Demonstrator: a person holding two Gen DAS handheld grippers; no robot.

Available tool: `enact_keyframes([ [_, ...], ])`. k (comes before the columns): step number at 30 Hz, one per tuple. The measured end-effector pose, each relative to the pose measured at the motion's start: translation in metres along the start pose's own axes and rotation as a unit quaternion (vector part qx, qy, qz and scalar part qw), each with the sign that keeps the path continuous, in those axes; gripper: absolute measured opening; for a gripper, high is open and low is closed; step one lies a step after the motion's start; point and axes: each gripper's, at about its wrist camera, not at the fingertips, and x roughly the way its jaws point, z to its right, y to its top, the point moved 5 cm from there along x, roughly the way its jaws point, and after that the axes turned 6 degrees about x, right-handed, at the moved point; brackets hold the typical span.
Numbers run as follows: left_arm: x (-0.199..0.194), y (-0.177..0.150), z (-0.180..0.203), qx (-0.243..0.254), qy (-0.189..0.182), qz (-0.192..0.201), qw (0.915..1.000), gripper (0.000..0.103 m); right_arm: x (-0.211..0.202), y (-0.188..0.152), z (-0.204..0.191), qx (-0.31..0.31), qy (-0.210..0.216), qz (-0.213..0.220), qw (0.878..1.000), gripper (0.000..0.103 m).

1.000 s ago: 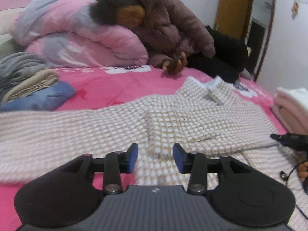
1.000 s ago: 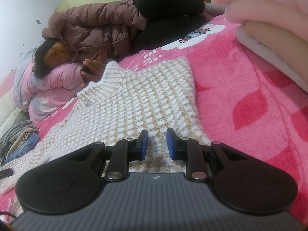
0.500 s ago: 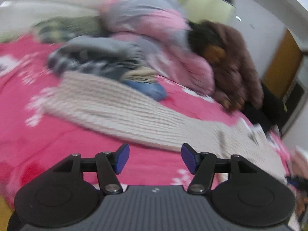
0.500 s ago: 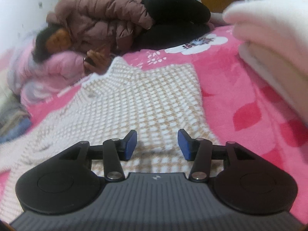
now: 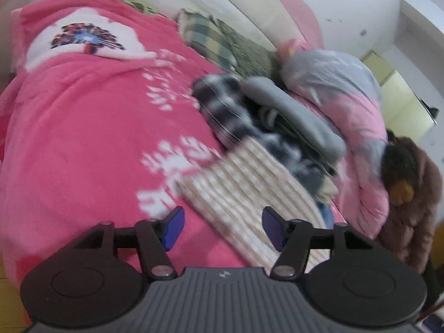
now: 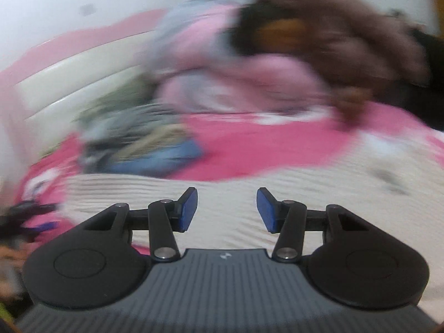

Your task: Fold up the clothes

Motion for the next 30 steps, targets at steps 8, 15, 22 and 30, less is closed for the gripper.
enact_keyframes([
  [8,0.02,0.003,-0.007,0.016,-0.007,0.027,0.9995,0.046,0.145,0.016,-0.204,0.002,0.19,-0.157,0.969,0.056],
  [15,0.016,0.002,-0.011,0.015,-0.023,0.045,0.9986,0.016,0.224,-0.01,-0.27,-0.008,0.147,-0.247,0.958,0.064],
  [22,-0.011,-0.004,0.027,0.133,-0.061,0.12,0.9819,0.012,0.249,-0.023,-0.281,0.002,0.11,-0.281,0.954,0.07],
  [30,-0.041,-0.029,0.076,0.269,-0.115,0.185,0.9381,0.01,0.235,-0.025,-0.29,-0.093,0.099,-0.266,0.954,0.066],
])
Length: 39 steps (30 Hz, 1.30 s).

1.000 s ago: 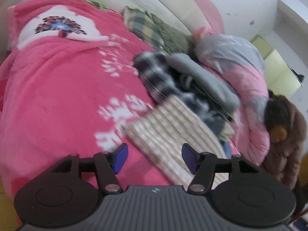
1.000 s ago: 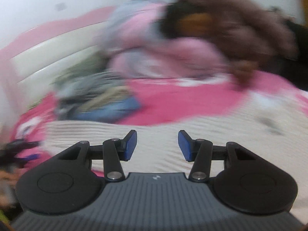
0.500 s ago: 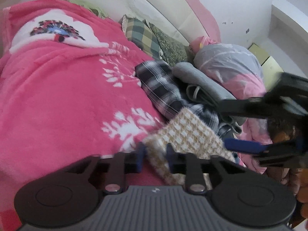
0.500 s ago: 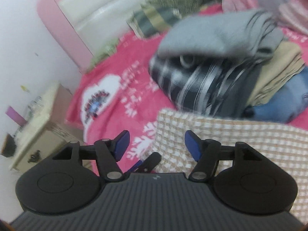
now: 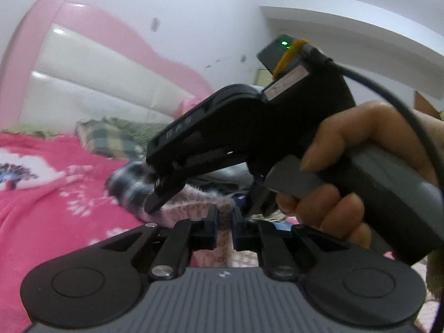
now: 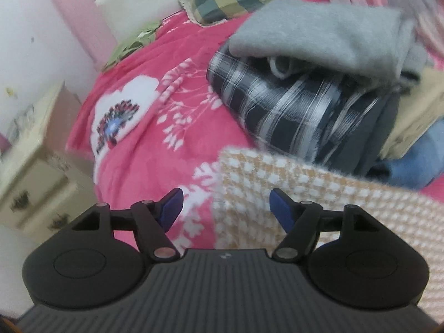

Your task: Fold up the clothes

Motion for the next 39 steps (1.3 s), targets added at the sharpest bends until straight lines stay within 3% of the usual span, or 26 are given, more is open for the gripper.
enact_keyframes([
  [3,-0.006,0.001,0.012,0.027,-0.015,0.015,0.9994,0.01,-0.011,-0.006,0.005,-0.036,-0.03,0.011,0.999,0.045],
  [4,-0.009,0.002,0.018,0.041,-0.021,0.02,0.9987,0.01,-0.015,-0.008,0.008,-0.042,-0.036,0.014,0.998,0.029],
  [5,-0.011,0.002,0.024,0.055,-0.027,0.025,0.9978,0.01,-0.019,-0.01,0.012,-0.045,-0.039,0.019,0.998,0.02],
  [8,-0.023,0.001,0.048,0.115,-0.037,0.048,0.9915,0.01,-0.04,-0.016,0.024,-0.035,-0.024,0.043,0.998,0.012],
  [11,-0.034,0.001,0.077,0.162,-0.057,0.056,0.9835,0.01,-0.068,-0.023,0.036,-0.027,-0.014,0.069,0.997,0.01],
  [16,-0.041,0.026,0.127,0.165,-0.099,0.075,0.9784,0.01,-0.124,-0.034,0.062,-0.02,-0.015,0.122,0.992,0.01],
  [21,-0.043,0.047,0.198,0.189,-0.15,0.104,0.9649,0.01,-0.194,-0.046,0.11,0.023,-0.025,0.201,0.979,0.01],
  [29,-0.051,0.05,0.342,0.252,-0.248,0.127,0.9266,0.01,-0.296,-0.097,0.22,0.103,-0.04,0.309,0.944,0.009],
  [39,-0.062,-0.011,0.511,0.302,-0.363,0.111,0.8744,0.01,-0.394,-0.209,0.383,0.2,-0.089,0.379,0.899,0.009],
])
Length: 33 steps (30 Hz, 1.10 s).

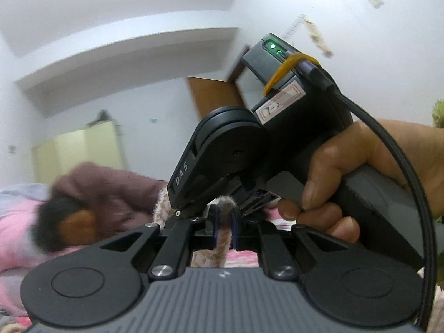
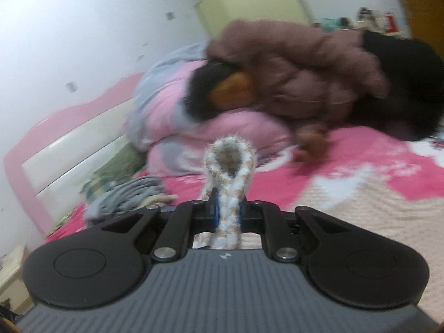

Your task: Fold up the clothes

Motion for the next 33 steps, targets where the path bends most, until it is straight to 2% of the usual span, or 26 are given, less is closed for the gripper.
enact_keyframes([
  [5,0.044,-0.004,0.065,0.028,-0.057,-0.008,0.998,0.01,-0.029,-0.005,0.081,0.019,-0.028,0.005,0.999,0.009],
  [10,0.081,-0.034,0.088,0.038,-0.088,-0.031,0.9949,0.01,-0.035,-0.02,0.153,0.083,-0.025,0.009,0.996,0.009],
  [13,0.094,-0.044,0.096,0.049,-0.098,-0.04,0.9932,0.01,-0.035,-0.03,0.179,0.113,-0.023,0.014,0.993,0.009],
  [18,0.111,-0.031,0.106,0.064,-0.103,-0.031,0.9921,0.01,-0.04,-0.028,0.199,0.126,-0.009,0.031,0.991,0.009],
  [20,0.115,-0.032,0.113,0.07,-0.113,-0.048,0.99,0.011,-0.043,-0.023,0.205,0.128,-0.005,0.035,0.991,0.009],
  [22,0.12,-0.038,0.12,0.074,-0.128,-0.072,0.9864,0.017,-0.041,-0.027,0.218,0.14,-0.005,0.029,0.99,0.009],
  [25,0.123,-0.054,0.112,0.059,-0.159,-0.12,0.9782,0.02,-0.032,-0.044,0.24,0.156,-0.019,0.008,0.988,0.01],
  [26,0.115,-0.057,0.107,0.05,-0.163,-0.131,0.9765,0.023,-0.027,-0.051,0.247,0.158,-0.029,0.0,0.987,0.01],
  [27,0.107,-0.058,0.097,0.035,-0.163,-0.14,0.976,0.032,-0.024,-0.059,0.252,0.159,-0.034,-0.008,0.987,0.01],
  [29,0.093,-0.061,0.073,0.002,-0.162,-0.156,0.9744,0.044,-0.019,-0.067,0.26,0.172,-0.034,-0.018,0.984,0.012],
  [30,0.082,-0.062,0.062,-0.018,-0.164,-0.164,0.9725,0.045,-0.018,-0.068,0.263,0.181,-0.031,-0.021,0.983,0.012],
  [32,0.06,-0.068,0.032,-0.063,-0.163,-0.184,0.9673,0.049,-0.021,-0.069,0.264,0.193,-0.022,-0.02,0.981,0.022],
  [33,0.048,-0.071,0.018,-0.079,-0.154,-0.193,0.9657,0.05,-0.022,-0.071,0.264,0.197,-0.021,-0.022,0.98,0.023],
])
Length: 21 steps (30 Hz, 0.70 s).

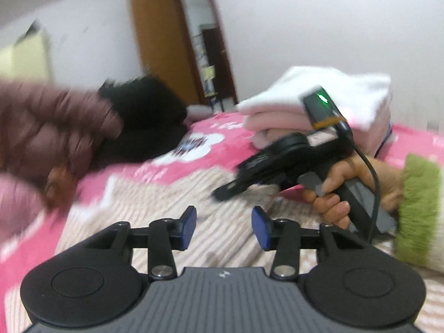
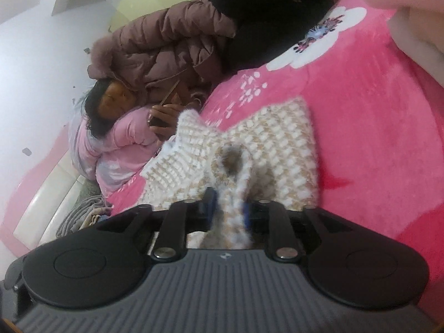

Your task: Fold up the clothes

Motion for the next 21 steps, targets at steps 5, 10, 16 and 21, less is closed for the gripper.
enact_keyframes([
  [5,-0.067,-0.039,-0.077,-0.082,0.077,-0.022,0.9934,0.061,-0.011,-0.006,-0.001,0.026,0.019,-0.001,0.999,0.042],
  [10,-0.095,-0.094,-0.13,-0.129,0.152,-0.079,0.9767,0.061,-0.015,-0.015,-0.01,0.019,0.002,-0.002,1.0,0.048],
  [16,-0.103,-0.14,-0.161,-0.188,0.176,-0.116,0.9594,0.061,-0.01,-0.016,-0.04,-0.069,-0.101,0.011,0.992,0.009],
  [21,-0.102,-0.15,-0.157,-0.212,0.156,-0.103,0.9593,0.061,-0.024,0.006,-0.084,-0.14,-0.1,0.063,0.983,0.008],
])
